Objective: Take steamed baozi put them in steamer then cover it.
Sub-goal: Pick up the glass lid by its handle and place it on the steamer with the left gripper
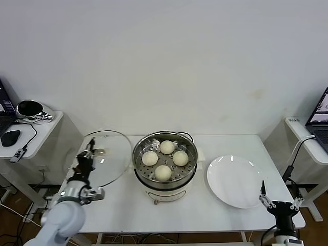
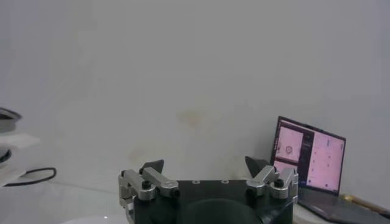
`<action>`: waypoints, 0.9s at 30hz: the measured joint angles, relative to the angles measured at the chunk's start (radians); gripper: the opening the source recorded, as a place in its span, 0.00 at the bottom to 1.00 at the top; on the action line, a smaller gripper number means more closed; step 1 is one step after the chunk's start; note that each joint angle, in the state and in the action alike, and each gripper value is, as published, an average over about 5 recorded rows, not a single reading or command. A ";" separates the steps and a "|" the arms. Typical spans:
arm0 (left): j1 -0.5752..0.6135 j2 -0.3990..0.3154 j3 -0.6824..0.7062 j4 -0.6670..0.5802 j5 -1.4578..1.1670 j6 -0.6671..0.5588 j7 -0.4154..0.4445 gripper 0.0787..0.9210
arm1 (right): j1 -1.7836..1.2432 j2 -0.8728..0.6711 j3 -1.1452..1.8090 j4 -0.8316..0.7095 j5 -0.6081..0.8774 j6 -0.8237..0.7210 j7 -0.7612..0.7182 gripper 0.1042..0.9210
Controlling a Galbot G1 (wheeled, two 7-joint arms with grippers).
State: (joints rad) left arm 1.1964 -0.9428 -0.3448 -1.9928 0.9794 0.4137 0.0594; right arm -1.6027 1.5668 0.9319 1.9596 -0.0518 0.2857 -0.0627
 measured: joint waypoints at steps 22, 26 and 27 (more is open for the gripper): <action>-0.331 -0.233 0.406 0.103 0.244 0.185 0.214 0.07 | 0.042 0.011 -0.050 -0.070 -0.097 -0.009 0.035 0.88; -0.346 -0.280 0.433 0.131 0.279 0.189 0.226 0.07 | 0.038 0.011 -0.057 -0.074 -0.102 -0.006 0.037 0.88; -0.349 -0.290 0.439 0.137 0.285 0.189 0.227 0.07 | 0.037 0.012 -0.058 -0.076 -0.104 -0.005 0.037 0.88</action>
State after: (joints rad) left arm 0.8471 -1.2332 0.0941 -1.8559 1.2648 0.6028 0.2867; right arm -1.5660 1.5784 0.8735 1.8840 -0.1556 0.2807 -0.0252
